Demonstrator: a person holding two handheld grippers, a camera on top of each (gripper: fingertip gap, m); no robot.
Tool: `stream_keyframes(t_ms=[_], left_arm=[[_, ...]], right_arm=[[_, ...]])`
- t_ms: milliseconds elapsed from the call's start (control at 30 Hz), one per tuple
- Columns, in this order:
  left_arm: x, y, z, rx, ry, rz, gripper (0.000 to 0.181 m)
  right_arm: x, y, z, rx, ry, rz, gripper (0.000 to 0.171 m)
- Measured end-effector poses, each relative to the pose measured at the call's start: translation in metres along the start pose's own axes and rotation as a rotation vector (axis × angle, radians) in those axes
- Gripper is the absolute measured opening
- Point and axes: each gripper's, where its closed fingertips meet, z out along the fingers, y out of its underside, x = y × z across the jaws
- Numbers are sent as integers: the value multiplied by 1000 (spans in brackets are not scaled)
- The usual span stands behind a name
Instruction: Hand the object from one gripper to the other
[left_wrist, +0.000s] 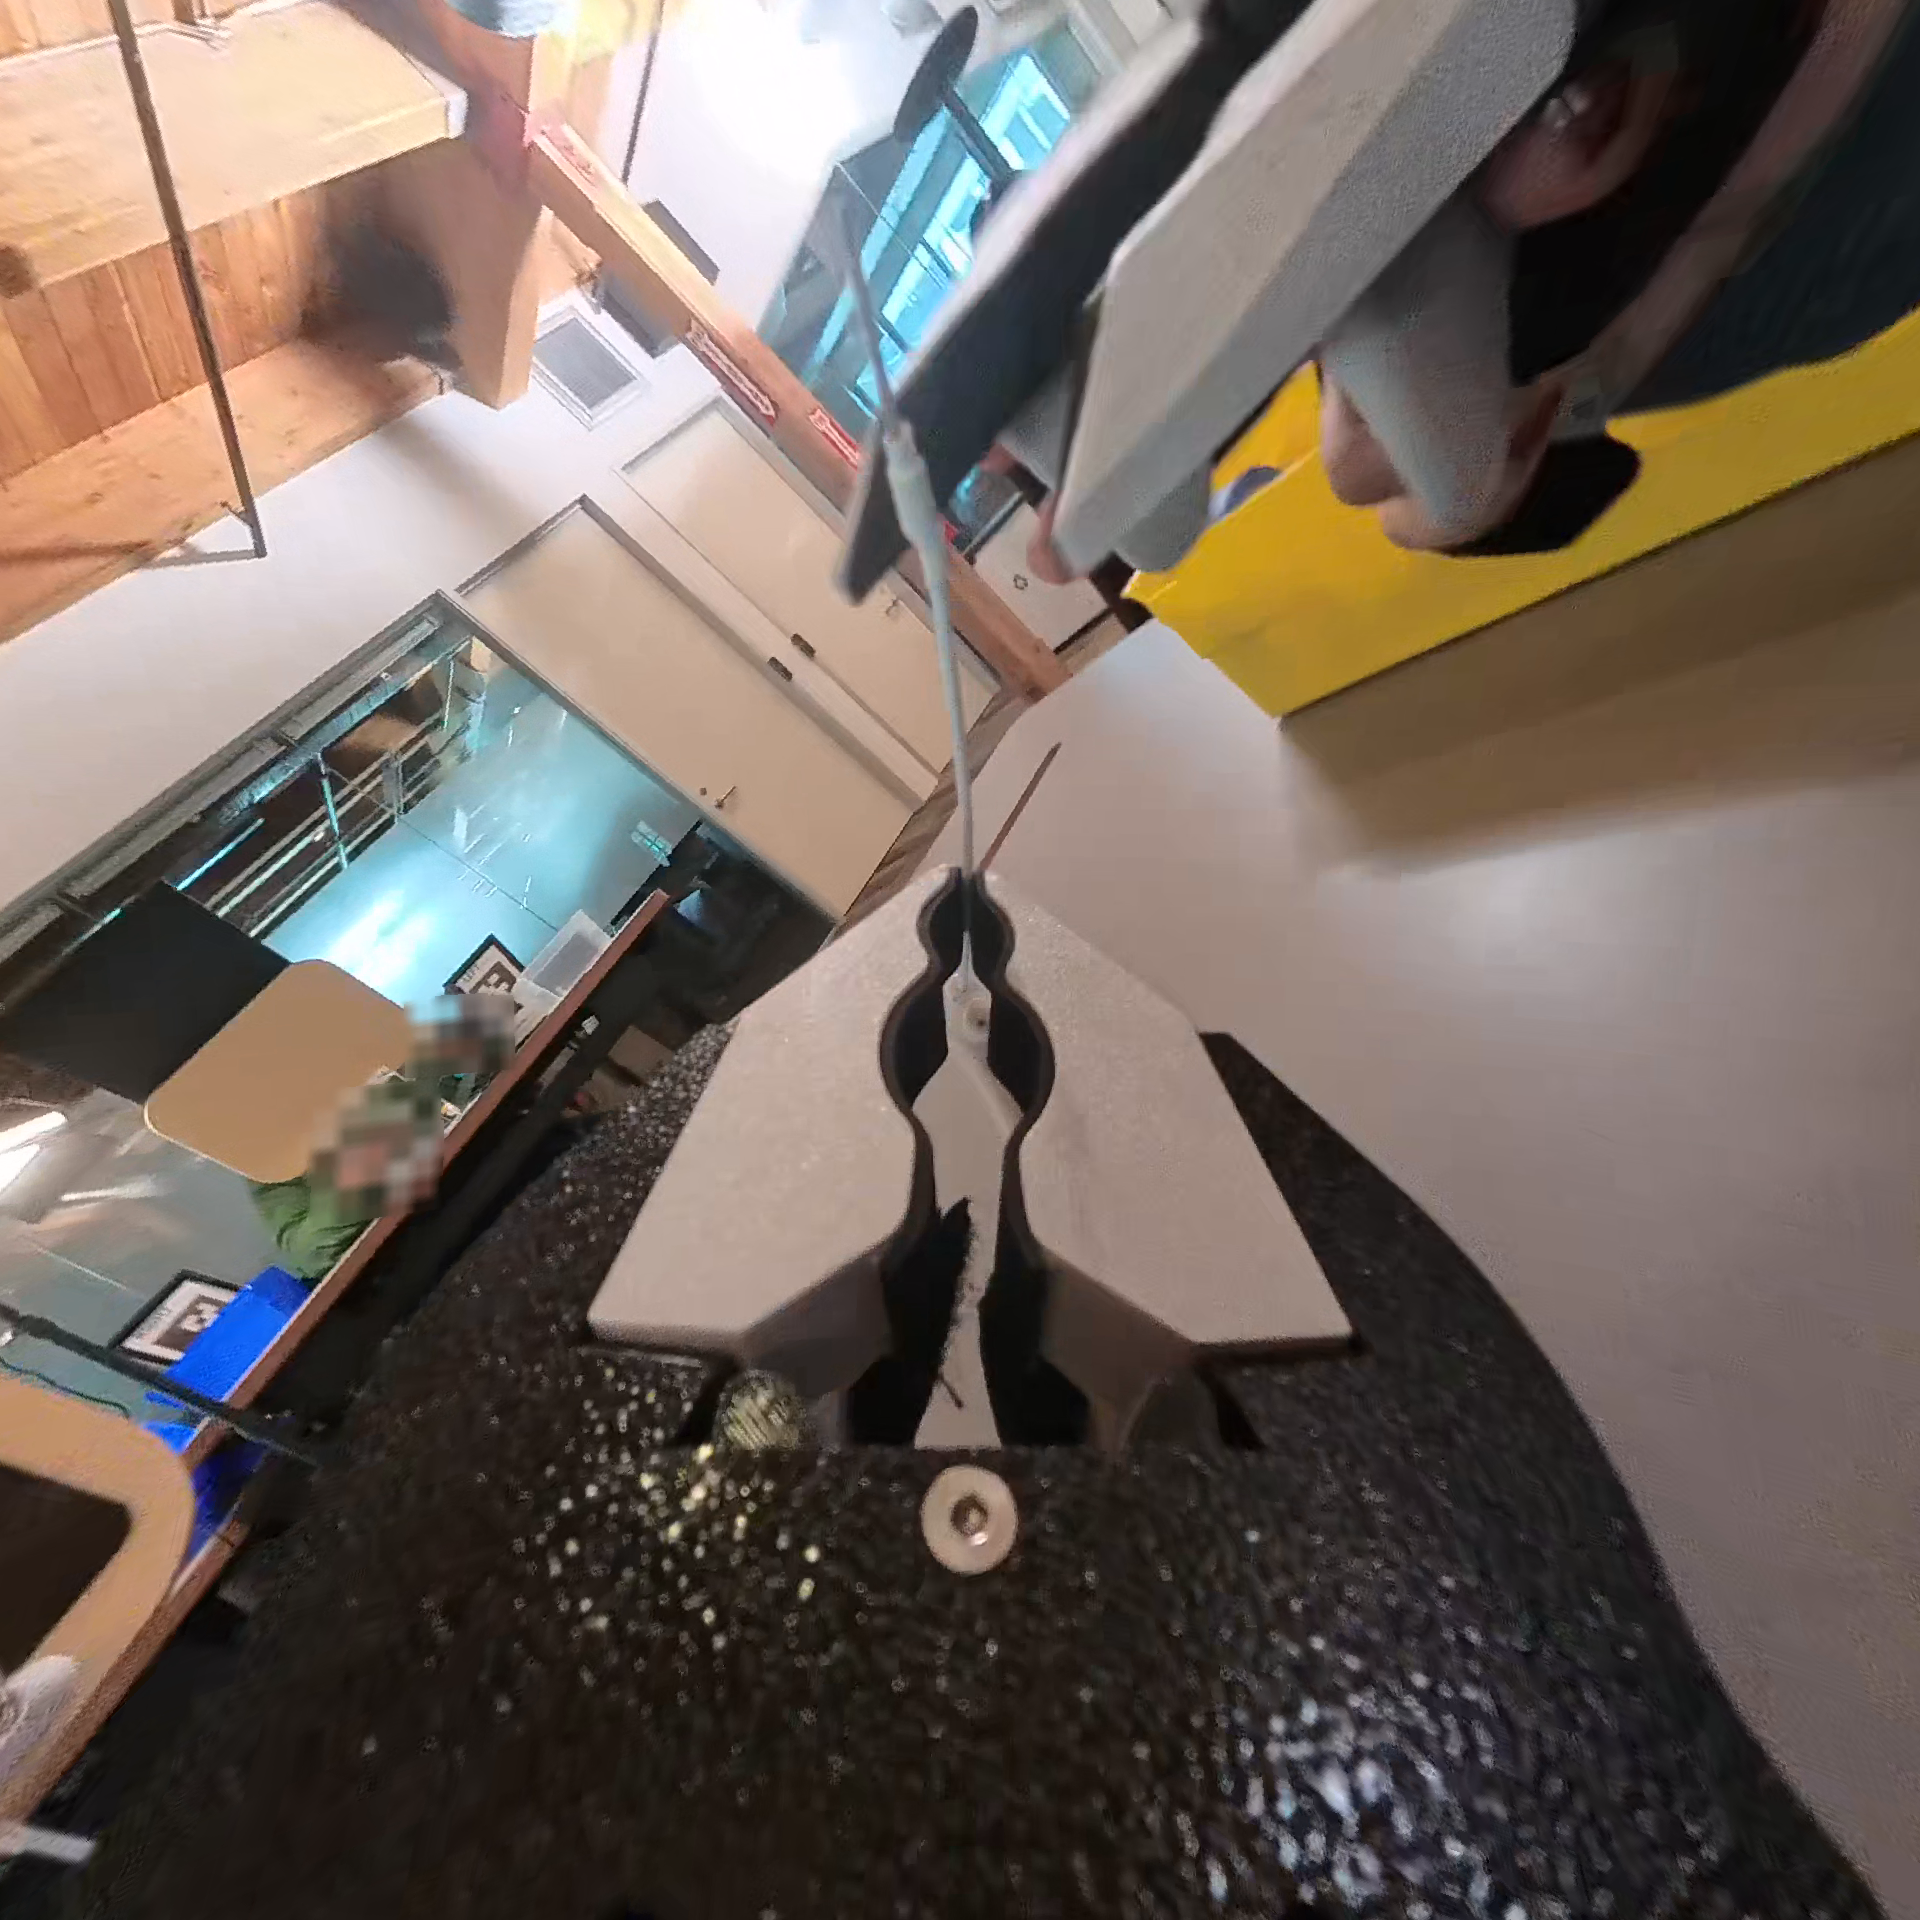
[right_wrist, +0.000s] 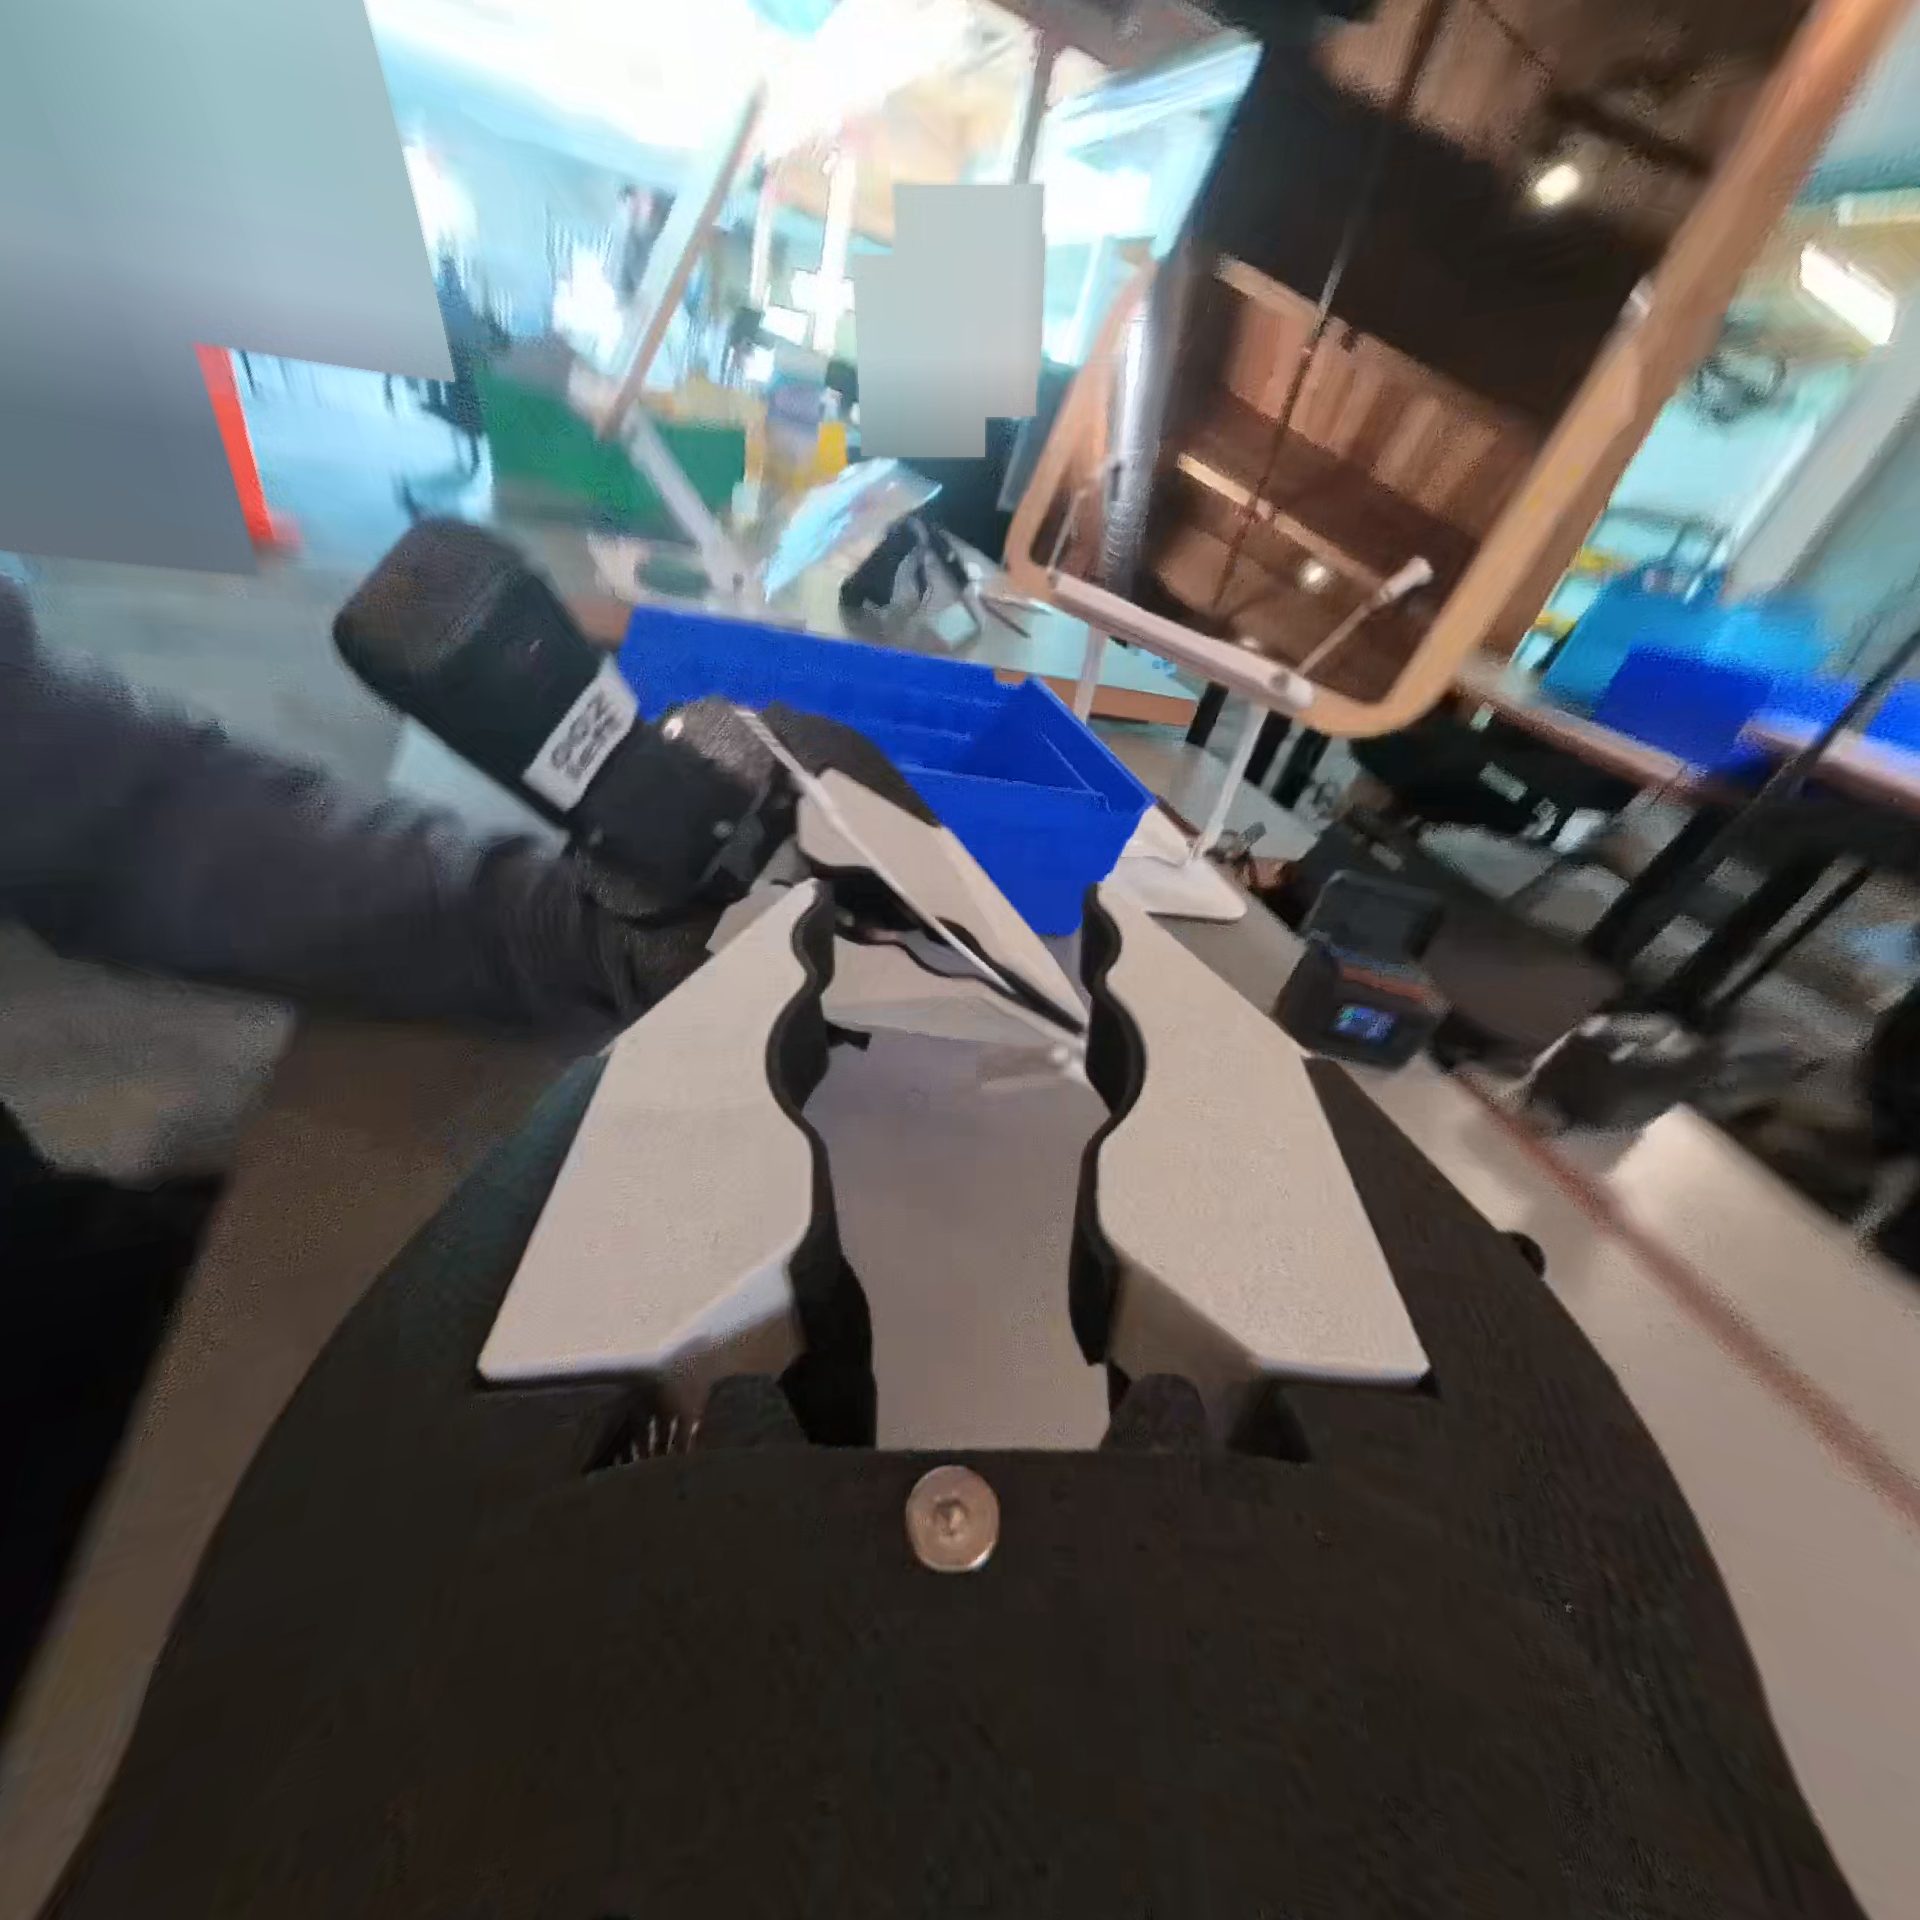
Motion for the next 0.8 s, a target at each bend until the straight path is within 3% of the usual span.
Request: stream_keyframes(t_ms=[133,233,267,533,700,800], left_arm=[[9,-1,2,-2,25,27,0],[8,-3,1,7,23,21,0],[7,-4,1,11,22,18,0],[6,-15,-3,96,67,-144,2],[11,-6,3,72,106,-201,46],[17,1,7,45,97,-155,61]], right_arm=[[-17,8,16,-134,72,-366,28],[-16,10,18,-175,118,-494,8],[-15,9,17,-171,126,-505,0],[7,-11,5,-72,238,-408,0],[24,-28,-10,3,321,-327,0],[36,-31,-19,15,373,-295,0]])
